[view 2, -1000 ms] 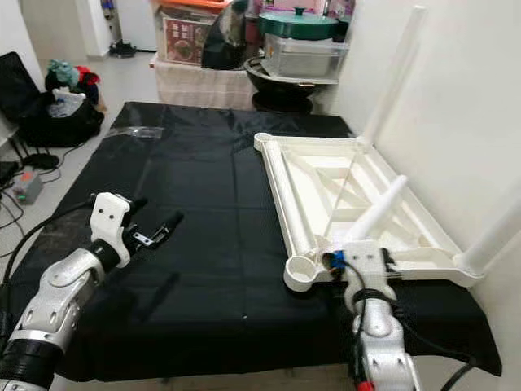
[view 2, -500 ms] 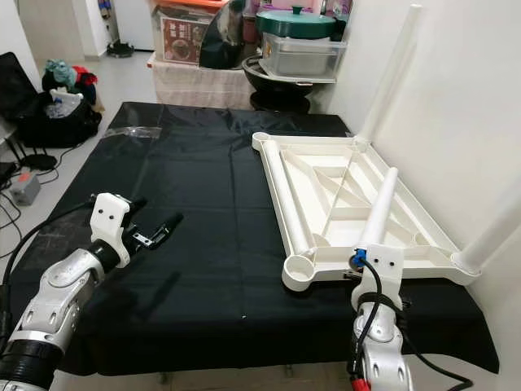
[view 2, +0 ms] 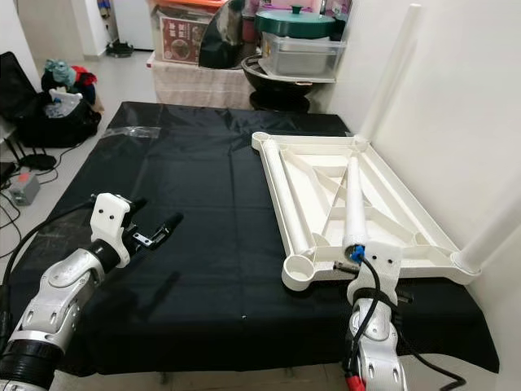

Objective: Building children table

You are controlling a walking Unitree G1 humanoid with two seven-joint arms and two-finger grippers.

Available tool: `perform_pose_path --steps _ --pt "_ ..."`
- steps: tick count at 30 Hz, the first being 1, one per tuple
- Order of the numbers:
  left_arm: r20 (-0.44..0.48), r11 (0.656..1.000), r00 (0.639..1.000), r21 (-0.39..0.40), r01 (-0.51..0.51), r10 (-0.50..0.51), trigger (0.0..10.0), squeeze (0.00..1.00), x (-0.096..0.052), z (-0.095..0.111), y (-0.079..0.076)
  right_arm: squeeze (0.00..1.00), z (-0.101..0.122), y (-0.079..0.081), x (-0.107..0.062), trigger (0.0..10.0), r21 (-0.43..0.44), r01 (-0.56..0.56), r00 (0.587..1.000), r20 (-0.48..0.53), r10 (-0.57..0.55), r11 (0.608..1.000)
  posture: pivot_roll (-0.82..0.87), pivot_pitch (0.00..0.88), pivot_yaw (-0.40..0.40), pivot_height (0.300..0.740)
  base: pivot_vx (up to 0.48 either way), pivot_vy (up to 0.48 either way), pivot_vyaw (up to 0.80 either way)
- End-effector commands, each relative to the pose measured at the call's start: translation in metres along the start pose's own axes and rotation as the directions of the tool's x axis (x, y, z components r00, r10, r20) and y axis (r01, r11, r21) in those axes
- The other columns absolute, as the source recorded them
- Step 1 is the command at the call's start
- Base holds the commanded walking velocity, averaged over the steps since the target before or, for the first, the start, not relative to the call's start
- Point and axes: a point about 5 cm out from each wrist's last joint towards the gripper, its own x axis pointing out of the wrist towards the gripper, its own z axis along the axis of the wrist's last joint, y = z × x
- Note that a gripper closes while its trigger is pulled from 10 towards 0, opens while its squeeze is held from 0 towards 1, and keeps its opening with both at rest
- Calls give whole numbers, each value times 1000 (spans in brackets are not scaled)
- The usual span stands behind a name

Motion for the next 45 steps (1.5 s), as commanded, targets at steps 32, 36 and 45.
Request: perform_pose_path --steps 32,36,45 --pt "374 531 923 -767 360 -85 10000 0 1 65 3 0 42 82 -40 0 623 -765 484 387 785 164 55 0 -86 740 0 0 0" --pt "354 513 931 -786 346 -87 10000 0 -2 62 4 0 41 81 -46 0 625 -773 439 406 802 107 51 0 -85 740 0 0 0" --pt "338 512 938 -792 331 -83 10000 0 -2 61 8 0 34 82 -69 0 598 -801 251 386 888 -34 52 0 -88 740 0 0 0"
